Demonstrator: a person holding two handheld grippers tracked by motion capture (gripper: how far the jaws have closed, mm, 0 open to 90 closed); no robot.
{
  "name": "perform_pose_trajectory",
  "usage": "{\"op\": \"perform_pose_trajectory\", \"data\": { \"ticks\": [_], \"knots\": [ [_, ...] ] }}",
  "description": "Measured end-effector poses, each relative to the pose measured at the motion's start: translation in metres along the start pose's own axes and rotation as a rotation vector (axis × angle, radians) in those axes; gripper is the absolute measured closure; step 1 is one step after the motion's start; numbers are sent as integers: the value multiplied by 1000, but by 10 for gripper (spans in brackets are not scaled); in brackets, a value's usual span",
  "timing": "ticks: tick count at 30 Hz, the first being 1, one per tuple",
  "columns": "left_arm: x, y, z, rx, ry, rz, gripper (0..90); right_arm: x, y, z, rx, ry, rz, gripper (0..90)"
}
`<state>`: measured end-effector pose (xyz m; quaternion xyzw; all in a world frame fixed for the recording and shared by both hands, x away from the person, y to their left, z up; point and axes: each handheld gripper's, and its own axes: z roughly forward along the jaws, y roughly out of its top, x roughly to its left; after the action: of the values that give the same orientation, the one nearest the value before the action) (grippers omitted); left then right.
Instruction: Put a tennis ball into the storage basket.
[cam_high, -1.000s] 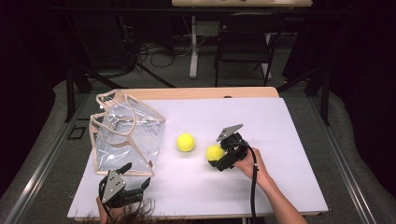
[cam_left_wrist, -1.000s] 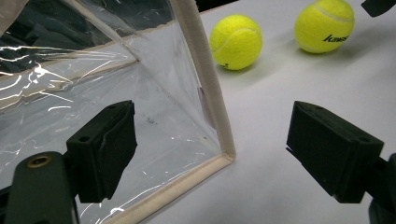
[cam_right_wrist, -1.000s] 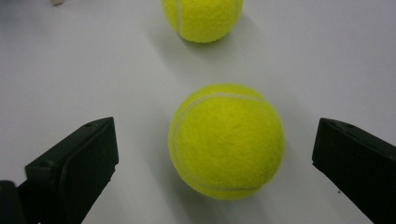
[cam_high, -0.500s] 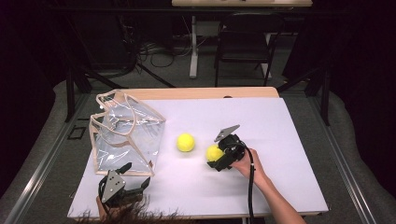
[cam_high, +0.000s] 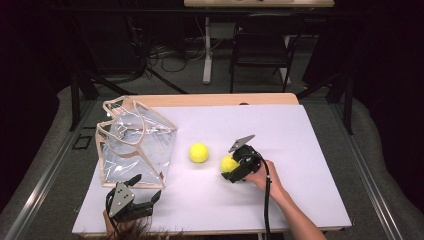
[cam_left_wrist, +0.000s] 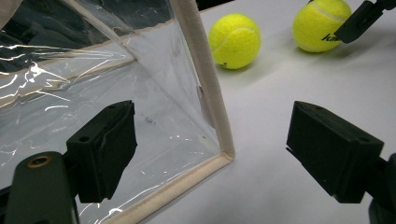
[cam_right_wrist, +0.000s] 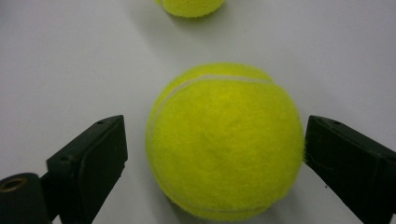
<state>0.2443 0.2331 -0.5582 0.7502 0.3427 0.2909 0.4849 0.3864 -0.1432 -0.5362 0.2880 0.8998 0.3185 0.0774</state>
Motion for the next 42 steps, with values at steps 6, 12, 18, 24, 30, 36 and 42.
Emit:
{"op": "perform_pose_trajectory", "data": {
  "ticks": [6,12,18,24,30,36,42],
  "knots": [
    [0,0,0,1,-2,-2,160,0,-2,0,7,-12,5,141],
    [1,0,0,3,-5,-5,160,-1,-3,1,20,-22,8,218],
    [1,0,1,1,-9,0,160,1,-3,2,12,-16,1,251],
    [1,0,1,-1,-16,0,160,2,-3,-1,18,-20,-11,255],
    [2,0,1,-8,-18,3,160,6,-2,-3,18,-16,-13,256],
    [2,2,1,-6,-30,11,160,9,-1,-6,18,-8,-27,256],
    [1,2,0,-17,-27,13,160,12,1,-9,15,2,-33,256]
  ]
}}
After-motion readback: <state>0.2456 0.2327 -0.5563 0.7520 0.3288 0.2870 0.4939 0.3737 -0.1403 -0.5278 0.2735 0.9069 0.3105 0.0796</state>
